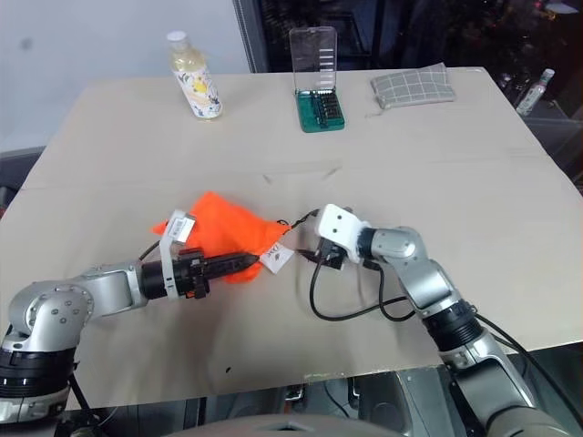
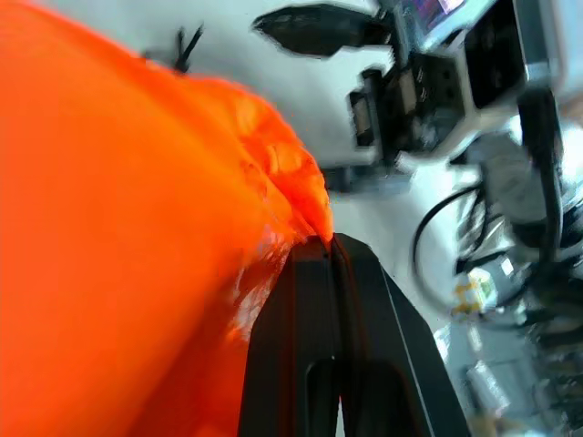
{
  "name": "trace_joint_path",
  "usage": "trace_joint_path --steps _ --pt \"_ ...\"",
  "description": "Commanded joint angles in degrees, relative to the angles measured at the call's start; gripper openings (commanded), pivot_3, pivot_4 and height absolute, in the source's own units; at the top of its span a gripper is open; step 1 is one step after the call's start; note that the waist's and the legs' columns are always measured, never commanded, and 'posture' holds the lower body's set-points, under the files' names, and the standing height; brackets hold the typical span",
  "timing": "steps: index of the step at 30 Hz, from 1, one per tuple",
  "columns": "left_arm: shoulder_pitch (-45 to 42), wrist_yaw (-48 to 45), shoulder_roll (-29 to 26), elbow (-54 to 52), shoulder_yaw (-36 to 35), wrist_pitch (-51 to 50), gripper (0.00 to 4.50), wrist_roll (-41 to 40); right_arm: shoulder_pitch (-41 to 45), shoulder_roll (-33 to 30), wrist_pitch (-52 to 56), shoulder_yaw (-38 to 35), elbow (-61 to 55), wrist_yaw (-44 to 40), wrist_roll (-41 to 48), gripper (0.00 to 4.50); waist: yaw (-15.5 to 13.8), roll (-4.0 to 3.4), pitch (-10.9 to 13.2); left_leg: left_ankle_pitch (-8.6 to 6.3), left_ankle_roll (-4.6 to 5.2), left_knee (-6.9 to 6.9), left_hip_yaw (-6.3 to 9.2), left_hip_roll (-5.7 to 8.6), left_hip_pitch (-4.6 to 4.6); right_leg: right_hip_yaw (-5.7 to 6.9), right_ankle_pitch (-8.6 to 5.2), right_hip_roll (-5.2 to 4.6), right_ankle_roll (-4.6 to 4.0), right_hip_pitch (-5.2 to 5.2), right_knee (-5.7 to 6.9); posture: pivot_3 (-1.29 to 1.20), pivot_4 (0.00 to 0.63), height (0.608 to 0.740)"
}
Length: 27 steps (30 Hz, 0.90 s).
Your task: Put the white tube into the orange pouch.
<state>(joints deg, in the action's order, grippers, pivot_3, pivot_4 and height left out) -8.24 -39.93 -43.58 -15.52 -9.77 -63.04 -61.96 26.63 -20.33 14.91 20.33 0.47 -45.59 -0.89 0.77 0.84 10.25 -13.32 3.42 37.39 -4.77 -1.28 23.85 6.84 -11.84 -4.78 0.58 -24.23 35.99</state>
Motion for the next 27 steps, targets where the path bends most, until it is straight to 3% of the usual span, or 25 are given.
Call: trace_joint_path --steps 1,15,19,21,23,26,27 --pt "0.68 -1.58 -0.66 -2.39 1.46 1.03 0.0 2.16 2.39 2.13 -1.33 -0.26 3.78 1.32 -0.27 4.13 0.08 0.0 0.0 0.01 -0.02 0.0 0.01 -0.02 0.0 0.0 0.0 0.02 0.0 0.0 0.0 0.0 0.15 0.74" --pt "4.16 -3.22 -0.38 -5.25 0.65 2.97 0.0 5.96 16.73 8.33 -21.11 4.8 33.9 1.79 -8.59 4.13 0.37 0.03 -0.03 0.08 -0.04 0.0 -0.03 -0.09 -0.1 -0.11 0.08 0.15 -0.12 0.03 0.05 0.0 0.15 0.74" --pt "5.04 -2.42 0.56 -6.04 -1.01 3.66 0.0 5.41 19.32 8.36 -23.7 5.75 40.66 0.0 -9.89 2.2 0.23 0.03 -0.05 0.14 -0.19 0.01 0.0 -0.1 -0.18 -0.11 0.07 0.15 -0.13 0.04 0.21 0.0 0.15 0.74" --pt "5.22 -2.06 1.0 -6.43 -1.74 3.88 0.0 5.08 19.75 7.78 -24.72 5.81 41.75 -0.26 -10.37 1.65 0.08 0.02 -0.06 0.19 -0.26 0.02 0.01 -0.09 -0.21 -0.11 0.05 0.11 -0.15 0.04 0.3 0.0 0.15 0.74" --pt "5.22 -1.77 1.61 -6.77 -2.15 4.0 0.0 4.71 19.58 7.31 -25.56 5.17 41.28 0.08 -10.17 0.72 -0.03 0.03 -0.07 0.23 -0.32 0.03 0.04 -0.09 -0.21 -0.09 -0.04 0.09 -0.33 0.04 0.32 0.0 0.15 0.74" --pt "4.4 -0.81 2.89 -6.98 -2.37 3.93 0.0 4.1 18.79 6.57 -26.55 4.09 39.06 1.72 -10.15 0.06 -0.27 0.02 -0.08 0.35 -0.41 0.06 0.08 -0.01 -0.21 0.02 -0.05 -0.14 -0.37 0.03 0.51 0.0 0.15 0.74" --pt "4.08 -0.51 3.33 -7.03 -2.38 3.9 0.0 3.86 18.58 6.34 -26.81 3.89 38.42 2.42 -10.4 0.06 -0.3 0.02 -0.08 0.35 -0.41 0.07 0.08 -0.01 -0.19 0.03 -0.05 -0.15 -0.37 0.02 0.52 0.0 0.15 0.74"
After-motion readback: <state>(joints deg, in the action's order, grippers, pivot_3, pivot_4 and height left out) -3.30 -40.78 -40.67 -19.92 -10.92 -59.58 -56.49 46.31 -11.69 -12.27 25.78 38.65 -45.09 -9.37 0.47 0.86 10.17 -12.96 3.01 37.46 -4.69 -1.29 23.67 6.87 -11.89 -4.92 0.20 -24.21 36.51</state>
